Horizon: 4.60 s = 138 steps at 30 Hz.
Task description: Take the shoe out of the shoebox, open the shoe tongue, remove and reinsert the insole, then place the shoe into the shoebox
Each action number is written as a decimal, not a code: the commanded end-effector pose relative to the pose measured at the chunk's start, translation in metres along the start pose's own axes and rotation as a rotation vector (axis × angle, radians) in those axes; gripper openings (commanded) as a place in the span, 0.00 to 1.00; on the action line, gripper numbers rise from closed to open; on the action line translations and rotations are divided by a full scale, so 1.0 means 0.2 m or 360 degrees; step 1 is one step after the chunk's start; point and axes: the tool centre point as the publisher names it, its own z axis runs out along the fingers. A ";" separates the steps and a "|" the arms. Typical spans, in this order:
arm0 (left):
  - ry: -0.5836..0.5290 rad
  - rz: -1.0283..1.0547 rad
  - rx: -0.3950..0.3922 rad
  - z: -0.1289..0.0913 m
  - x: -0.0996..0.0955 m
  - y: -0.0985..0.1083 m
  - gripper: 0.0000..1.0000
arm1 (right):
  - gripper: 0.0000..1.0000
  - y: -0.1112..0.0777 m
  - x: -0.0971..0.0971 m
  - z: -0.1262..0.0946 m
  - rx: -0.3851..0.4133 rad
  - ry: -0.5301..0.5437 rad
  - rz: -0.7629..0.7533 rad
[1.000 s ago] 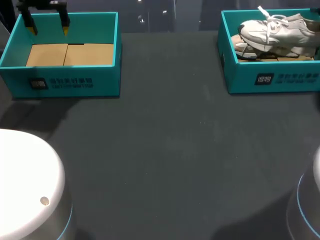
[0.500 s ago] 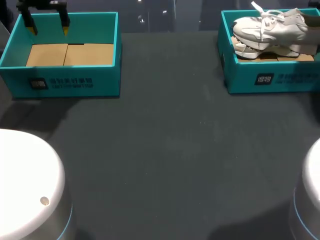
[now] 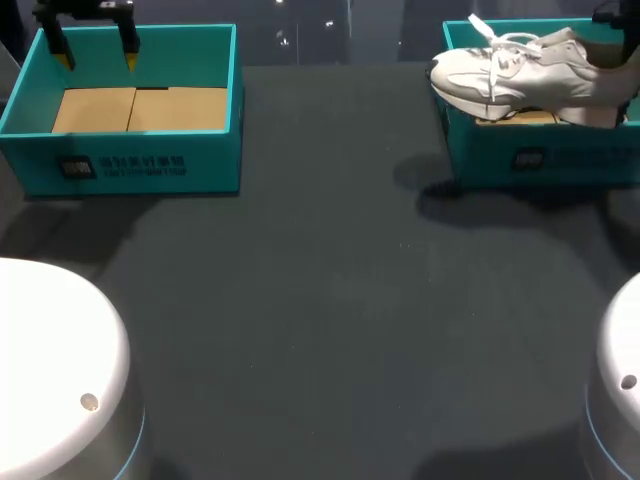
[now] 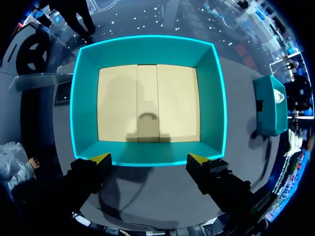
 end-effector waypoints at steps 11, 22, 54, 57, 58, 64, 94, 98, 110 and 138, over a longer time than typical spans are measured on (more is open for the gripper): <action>0.0000 0.0000 -0.0001 0.00 0.00 0.00 1.00 | 0.00 -0.30 0.09 -0.06 -0.0196 -0.0077 -0.0020; 0.0000 0.0000 -0.0001 0.00 0.00 0.00 1.00 | 0.00 -0.78 0.33 -0.05 -0.0218 -0.0176 -0.0035; 0.0000 0.0000 -0.0001 0.00 0.00 0.00 1.00 | 0.00 -1.24 0.71 0.31 -0.0182 -0.0268 -0.0014; 0.0000 0.0000 -0.0001 0.00 0.00 0.00 1.00 | 0.00 -1.29 0.76 0.37 -0.0171 -0.0224 -0.0018; 0.0000 0.0000 -0.0001 0.00 0.00 0.00 1.00 | 0.00 -1.31 0.78 0.38 -0.0174 -0.0213 -0.0026; 0.0000 0.0000 -0.0001 0.00 0.00 0.00 1.00 | 0.00 -1.37 0.86 0.48 -0.0154 -0.0190 -0.0078; 0.0000 0.0000 -0.0001 0.00 0.00 0.00 1.00 | 0.00 -1.36 0.95 0.82 -0.0031 -0.0118 -0.0142; 0.0000 0.0000 -0.0001 0.00 0.00 0.00 1.00 | 0.00 -1.36 0.97 0.84 -0.0026 -0.0121 -0.0163; 0.0000 0.0000 -0.0001 0.00 0.00 0.00 1.00 | 0.00 -1.37 0.98 0.85 -0.0045 -0.0114 -0.0259; 0.0000 0.0000 -0.0001 0.00 0.00 0.00 1.00 | 0.60 -1.38 0.96 0.83 -0.0010 0.0035 -0.0429</action>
